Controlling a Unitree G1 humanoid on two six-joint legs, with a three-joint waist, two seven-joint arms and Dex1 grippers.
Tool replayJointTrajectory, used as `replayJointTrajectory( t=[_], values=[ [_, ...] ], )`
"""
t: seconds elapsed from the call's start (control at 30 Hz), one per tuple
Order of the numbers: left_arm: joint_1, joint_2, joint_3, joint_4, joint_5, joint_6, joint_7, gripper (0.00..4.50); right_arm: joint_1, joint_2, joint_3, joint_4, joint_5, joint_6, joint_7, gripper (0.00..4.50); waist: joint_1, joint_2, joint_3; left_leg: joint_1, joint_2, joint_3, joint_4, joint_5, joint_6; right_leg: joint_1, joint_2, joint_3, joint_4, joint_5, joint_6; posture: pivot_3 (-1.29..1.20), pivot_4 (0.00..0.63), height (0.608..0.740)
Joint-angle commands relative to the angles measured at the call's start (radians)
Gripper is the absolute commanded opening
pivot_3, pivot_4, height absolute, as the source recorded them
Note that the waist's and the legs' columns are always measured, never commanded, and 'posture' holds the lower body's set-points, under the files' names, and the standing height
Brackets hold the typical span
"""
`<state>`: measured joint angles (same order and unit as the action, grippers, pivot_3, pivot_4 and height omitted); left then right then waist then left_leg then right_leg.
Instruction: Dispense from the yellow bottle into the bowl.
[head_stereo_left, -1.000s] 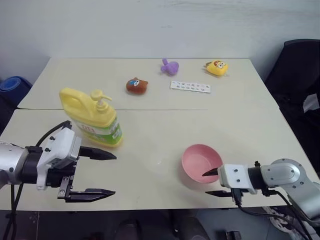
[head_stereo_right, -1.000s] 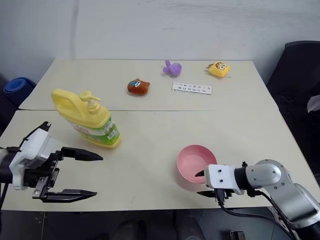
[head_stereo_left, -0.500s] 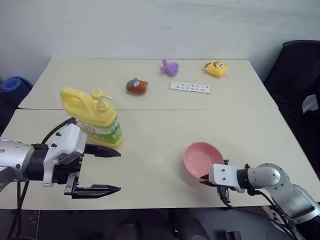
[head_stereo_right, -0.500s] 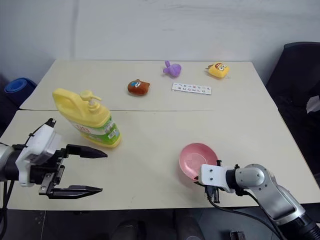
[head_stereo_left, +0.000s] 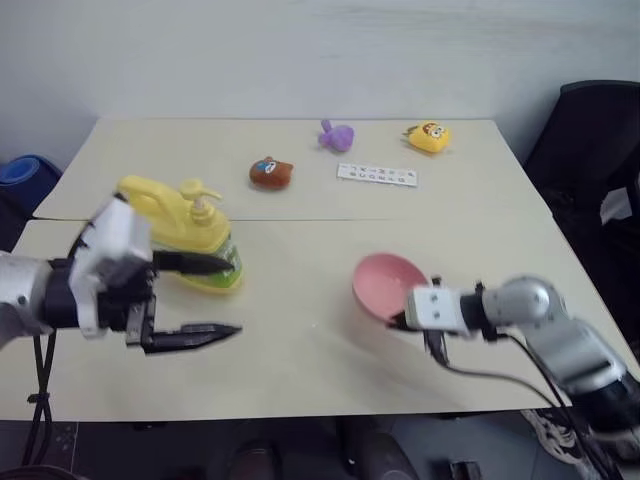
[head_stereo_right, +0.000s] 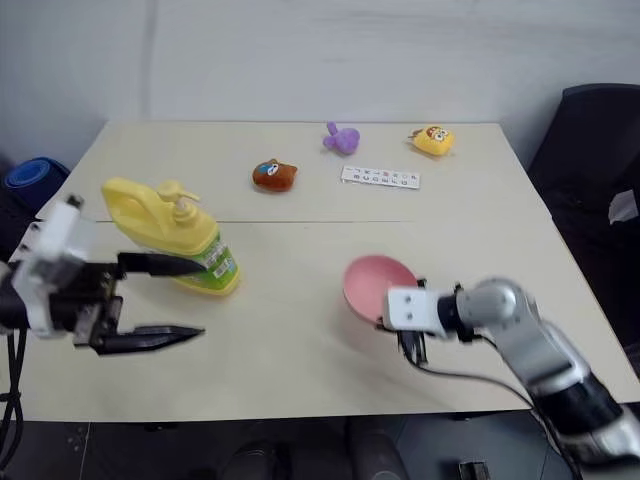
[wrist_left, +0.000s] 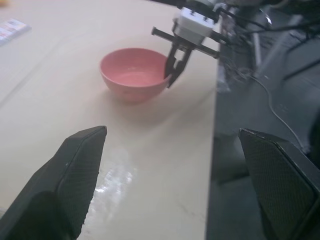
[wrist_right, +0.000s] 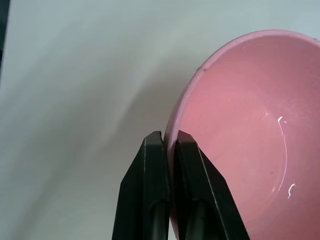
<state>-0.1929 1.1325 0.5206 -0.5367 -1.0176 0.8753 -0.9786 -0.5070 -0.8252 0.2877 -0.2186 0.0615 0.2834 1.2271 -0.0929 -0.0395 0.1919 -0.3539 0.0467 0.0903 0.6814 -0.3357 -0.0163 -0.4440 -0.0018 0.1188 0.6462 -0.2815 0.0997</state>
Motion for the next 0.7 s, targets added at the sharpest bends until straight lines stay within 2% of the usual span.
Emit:
replayJointTrajectory(
  t=[0.03,0.17,0.27,0.43,0.63,0.7],
  values=[
    [-0.078,0.013,0.077,0.103,-0.032,0.009,0.045,4.50,-0.183,0.051,0.039,0.051,0.037,0.053,0.093,0.02,0.000,0.000,0.000,0.000,0.000,-0.001,-0.001,0.000,0.000,0.000,0.000,-0.001,0.000,0.000,0.000,0.00,0.150,0.740],
    [-0.155,0.041,0.075,0.223,0.045,-0.049,0.042,4.50,-0.439,0.193,0.134,0.226,0.020,0.055,0.185,0.02,-0.003,0.000,0.000,-0.001,0.003,0.000,-0.001,0.000,-0.001,-0.002,0.003,-0.004,0.002,-0.003,-0.005,0.00,0.150,0.740],
    [-0.187,0.057,0.045,0.310,0.096,-0.080,0.019,3.91,-0.565,0.281,0.178,0.349,0.001,0.022,0.224,0.00,-0.011,0.001,0.000,-0.003,0.003,0.001,-0.001,0.000,-0.002,-0.005,0.003,-0.005,0.005,-0.004,-0.006,0.00,0.150,0.740],
    [-0.287,0.053,-0.072,0.470,0.207,-0.203,-0.068,2.45,-0.776,0.469,0.245,0.616,-0.073,-0.065,0.221,0.00,-0.026,0.000,0.001,-0.005,0.002,0.003,-0.001,0.002,-0.006,-0.007,0.001,-0.007,0.007,-0.005,-0.007,0.00,0.150,0.740],
    [-0.369,0.040,-0.159,0.541,0.279,-0.262,-0.116,0.79,-0.881,0.572,0.239,0.793,-0.114,-0.161,0.218,0.00,-0.037,0.000,0.000,-0.007,0.002,0.001,0.000,0.003,-0.009,-0.007,-0.002,-0.009,0.011,-0.005,-0.006,0.00,0.150,0.740],
    [-0.383,0.025,-0.178,0.552,0.299,-0.277,-0.115,0.10,-0.903,0.597,0.228,0.831,-0.119,-0.182,0.212,0.00,-0.045,0.000,0.000,-0.010,0.002,0.001,0.000,0.005,-0.012,-0.009,-0.006,-0.012,0.012,-0.004,-0.006,0.00,0.150,0.740]
  ],
)
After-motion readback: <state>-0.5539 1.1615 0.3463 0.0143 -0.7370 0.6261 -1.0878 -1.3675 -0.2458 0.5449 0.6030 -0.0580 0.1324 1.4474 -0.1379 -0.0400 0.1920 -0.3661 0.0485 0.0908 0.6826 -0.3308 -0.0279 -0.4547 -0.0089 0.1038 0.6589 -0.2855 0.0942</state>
